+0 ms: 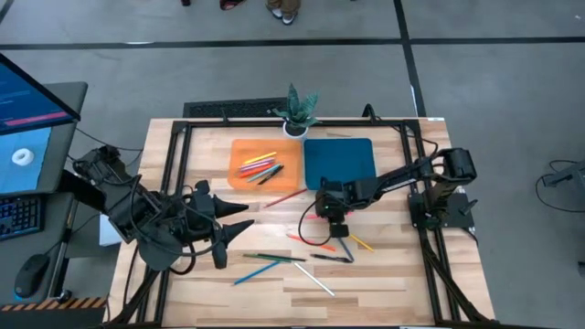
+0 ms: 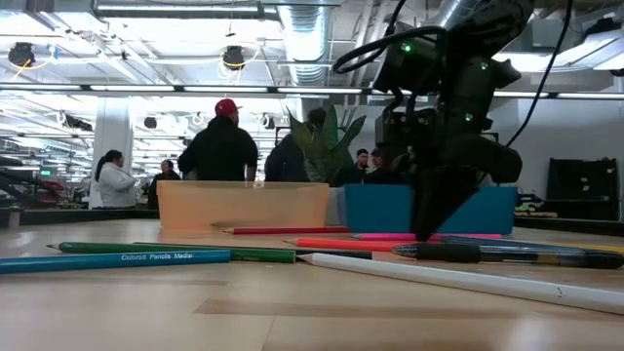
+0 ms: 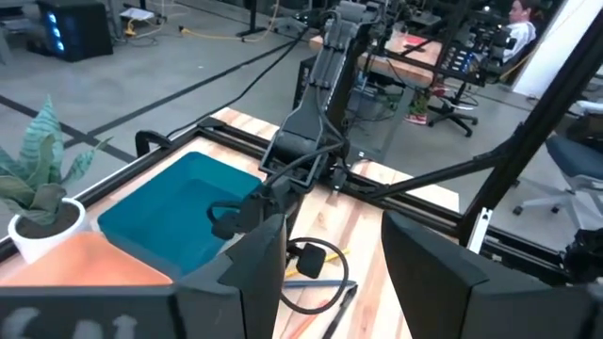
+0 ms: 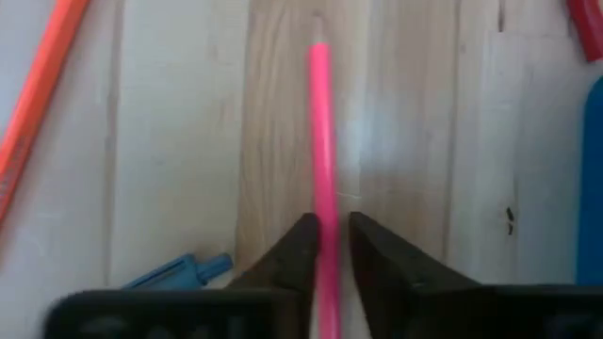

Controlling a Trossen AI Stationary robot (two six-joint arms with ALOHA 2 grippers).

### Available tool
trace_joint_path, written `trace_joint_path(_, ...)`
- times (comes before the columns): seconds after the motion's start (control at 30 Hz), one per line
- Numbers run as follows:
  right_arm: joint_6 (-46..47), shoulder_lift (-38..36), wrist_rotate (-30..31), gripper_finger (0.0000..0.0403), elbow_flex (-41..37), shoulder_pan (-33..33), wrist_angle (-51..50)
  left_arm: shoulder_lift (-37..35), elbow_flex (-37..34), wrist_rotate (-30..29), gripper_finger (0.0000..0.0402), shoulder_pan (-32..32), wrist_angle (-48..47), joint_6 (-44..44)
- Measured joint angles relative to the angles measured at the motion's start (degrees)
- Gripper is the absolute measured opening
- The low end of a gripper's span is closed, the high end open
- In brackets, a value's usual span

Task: Sort pens & pencils
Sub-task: Put the pink pencil into the blue bin

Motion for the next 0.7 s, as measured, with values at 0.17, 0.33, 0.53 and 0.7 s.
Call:
trace_joint_path(0.17,0.2,0.0,1.0,0.0014,0.0,1.2,-0.2,0.0,0.0,-0.1,0.0167,0.0,-0.1,0.0)
trace_joint_path(0.33,0.6,0.1,1.2,0.0015,2.1,2.5,-1.8,0.0,0.0,-0.1,0.0167,0.0,-0.4,0.0)
trace_joint_path(0.53,2.6,-3.7,-1.2,0.0003,6.6,2.7,-3.1,0.0,0.0,-0.1,0.0167,0.0,-0.4,0.0)
trace_joint_path(0.7,6.1,-10.8,-4.8,0.0002,7.7,1.4,-2.5,0.0,0.0,-0.1,0.0167,0.0,-0.6,0.1)
